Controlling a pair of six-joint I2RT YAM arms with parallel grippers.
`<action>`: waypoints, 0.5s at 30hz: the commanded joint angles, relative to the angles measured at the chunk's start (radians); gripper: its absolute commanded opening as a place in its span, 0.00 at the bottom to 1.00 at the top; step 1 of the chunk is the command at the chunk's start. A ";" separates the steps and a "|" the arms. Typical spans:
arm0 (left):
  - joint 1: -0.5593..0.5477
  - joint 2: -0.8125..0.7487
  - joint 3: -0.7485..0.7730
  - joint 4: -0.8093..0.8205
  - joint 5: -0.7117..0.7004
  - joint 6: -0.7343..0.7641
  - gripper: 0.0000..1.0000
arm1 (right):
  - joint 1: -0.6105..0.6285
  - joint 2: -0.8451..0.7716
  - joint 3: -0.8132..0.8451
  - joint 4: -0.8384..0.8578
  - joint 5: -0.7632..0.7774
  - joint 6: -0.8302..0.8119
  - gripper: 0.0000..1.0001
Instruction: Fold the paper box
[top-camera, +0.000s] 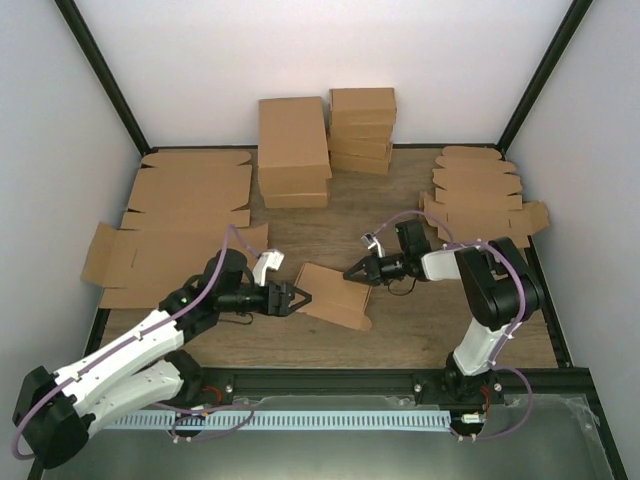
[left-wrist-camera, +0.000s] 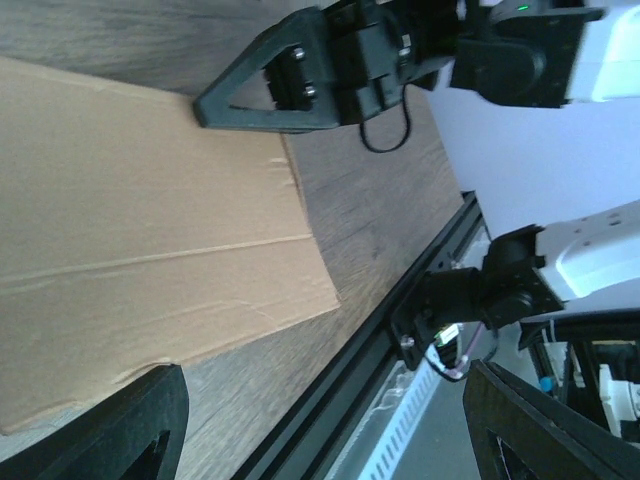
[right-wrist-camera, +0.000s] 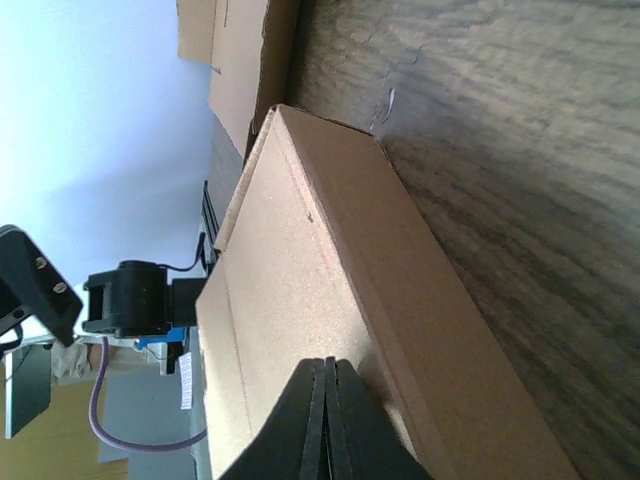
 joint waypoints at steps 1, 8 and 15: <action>-0.009 0.010 0.090 0.016 0.050 0.003 0.78 | -0.062 0.042 0.007 0.033 -0.006 -0.006 0.01; -0.014 0.032 0.133 0.012 0.062 0.010 0.78 | -0.109 0.088 0.053 0.069 -0.044 0.045 0.01; -0.030 0.104 0.072 0.093 0.064 0.023 0.54 | -0.109 0.134 0.113 0.048 -0.051 0.010 0.01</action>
